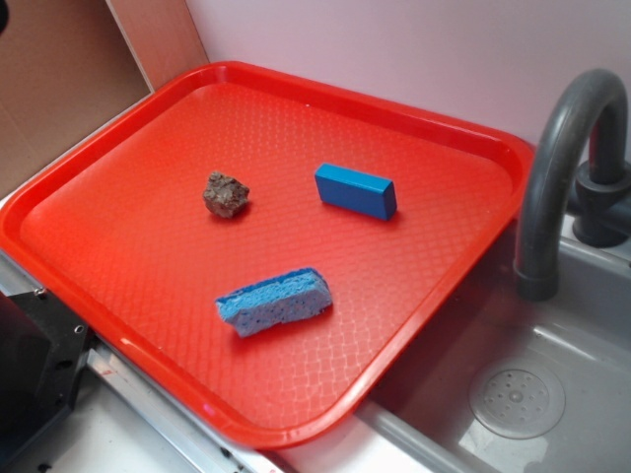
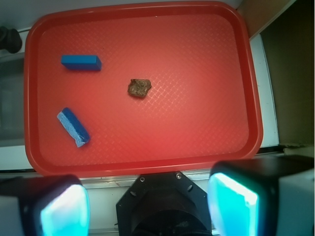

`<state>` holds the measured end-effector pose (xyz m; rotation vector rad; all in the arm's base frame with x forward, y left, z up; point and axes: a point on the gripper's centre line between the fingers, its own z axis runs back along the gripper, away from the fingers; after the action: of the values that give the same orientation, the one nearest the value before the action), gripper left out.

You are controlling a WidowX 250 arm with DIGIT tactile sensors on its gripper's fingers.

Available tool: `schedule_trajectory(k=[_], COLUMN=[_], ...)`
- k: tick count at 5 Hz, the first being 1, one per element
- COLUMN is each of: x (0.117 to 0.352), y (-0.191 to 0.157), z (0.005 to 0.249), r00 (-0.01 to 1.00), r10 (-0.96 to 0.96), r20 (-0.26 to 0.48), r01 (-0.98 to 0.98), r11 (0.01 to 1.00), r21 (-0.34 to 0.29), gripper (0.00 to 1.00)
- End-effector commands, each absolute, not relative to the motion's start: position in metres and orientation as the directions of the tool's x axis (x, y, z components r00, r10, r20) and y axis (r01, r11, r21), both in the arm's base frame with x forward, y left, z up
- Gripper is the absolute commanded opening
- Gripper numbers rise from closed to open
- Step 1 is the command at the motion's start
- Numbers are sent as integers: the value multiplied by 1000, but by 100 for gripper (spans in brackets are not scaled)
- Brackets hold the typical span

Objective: Grab the blue block.

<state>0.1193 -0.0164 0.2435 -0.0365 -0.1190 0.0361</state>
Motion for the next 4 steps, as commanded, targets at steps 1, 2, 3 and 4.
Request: schedule_trajectory(k=[1,2,3,4], x=[119,143,181,222], y=[-16,-14,-14,-24], z=[244,237,221,206], r00=[992,981,922,797], r10=[38,-100,-345,-576], r20=[118,165,177,183], r01=[-34,103,345,559], r11=[999,995,938,818], r21=[-39,-11,30,138], gripper=[100,100,100,100])
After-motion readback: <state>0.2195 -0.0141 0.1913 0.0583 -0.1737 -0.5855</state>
